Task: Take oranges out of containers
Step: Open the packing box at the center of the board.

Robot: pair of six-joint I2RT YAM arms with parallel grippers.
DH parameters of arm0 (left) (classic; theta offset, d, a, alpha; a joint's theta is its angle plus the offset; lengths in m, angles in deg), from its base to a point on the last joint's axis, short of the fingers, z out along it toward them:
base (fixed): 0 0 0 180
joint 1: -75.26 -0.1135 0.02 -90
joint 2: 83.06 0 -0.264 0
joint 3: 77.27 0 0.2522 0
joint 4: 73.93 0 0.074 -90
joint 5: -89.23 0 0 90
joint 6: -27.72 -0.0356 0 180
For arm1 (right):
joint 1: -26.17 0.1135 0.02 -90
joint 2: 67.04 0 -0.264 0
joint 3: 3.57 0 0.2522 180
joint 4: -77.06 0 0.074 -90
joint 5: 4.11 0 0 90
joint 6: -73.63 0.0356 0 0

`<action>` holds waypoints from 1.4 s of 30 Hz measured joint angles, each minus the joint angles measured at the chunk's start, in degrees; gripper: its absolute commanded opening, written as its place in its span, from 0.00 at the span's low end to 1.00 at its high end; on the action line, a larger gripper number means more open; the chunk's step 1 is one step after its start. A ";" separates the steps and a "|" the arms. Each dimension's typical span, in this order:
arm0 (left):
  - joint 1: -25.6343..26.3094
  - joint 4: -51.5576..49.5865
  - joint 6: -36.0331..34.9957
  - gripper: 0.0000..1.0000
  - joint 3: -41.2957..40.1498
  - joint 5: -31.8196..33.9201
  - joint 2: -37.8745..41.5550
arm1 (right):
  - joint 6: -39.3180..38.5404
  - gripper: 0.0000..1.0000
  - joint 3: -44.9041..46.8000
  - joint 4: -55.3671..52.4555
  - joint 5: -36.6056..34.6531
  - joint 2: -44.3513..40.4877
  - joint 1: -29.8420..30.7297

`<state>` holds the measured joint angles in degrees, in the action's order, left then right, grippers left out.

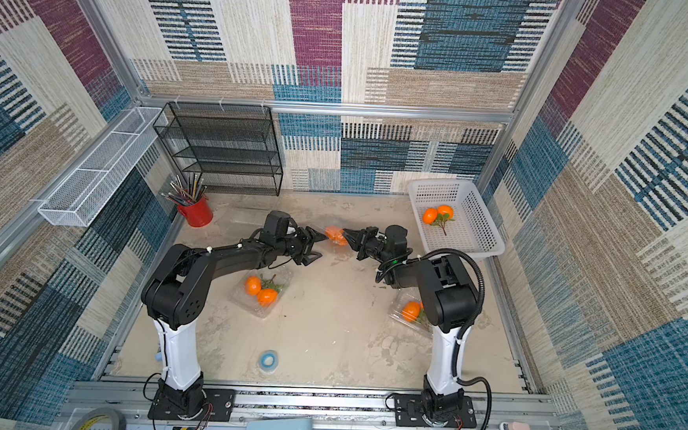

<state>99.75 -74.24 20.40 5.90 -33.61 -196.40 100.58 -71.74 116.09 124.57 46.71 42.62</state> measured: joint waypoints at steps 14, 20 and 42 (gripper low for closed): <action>0.70 -2.86 -0.31 0.68 -0.24 0.79 -0.15 | 0.59 0.18 -0.04 -3.02 -4.44 -2.40 2.08; 0.96 -4.76 -0.42 0.68 -0.04 0.76 -0.22 | -0.04 0.21 1.44 -4.83 -4.22 -3.98 2.71; 1.46 -5.35 -0.81 0.67 0.13 0.92 -0.17 | -6.69 0.34 4.09 -5.64 4.04 -3.30 3.04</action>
<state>101.21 -79.59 19.59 6.03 -32.69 -196.57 93.89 -67.66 110.45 128.61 43.41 45.66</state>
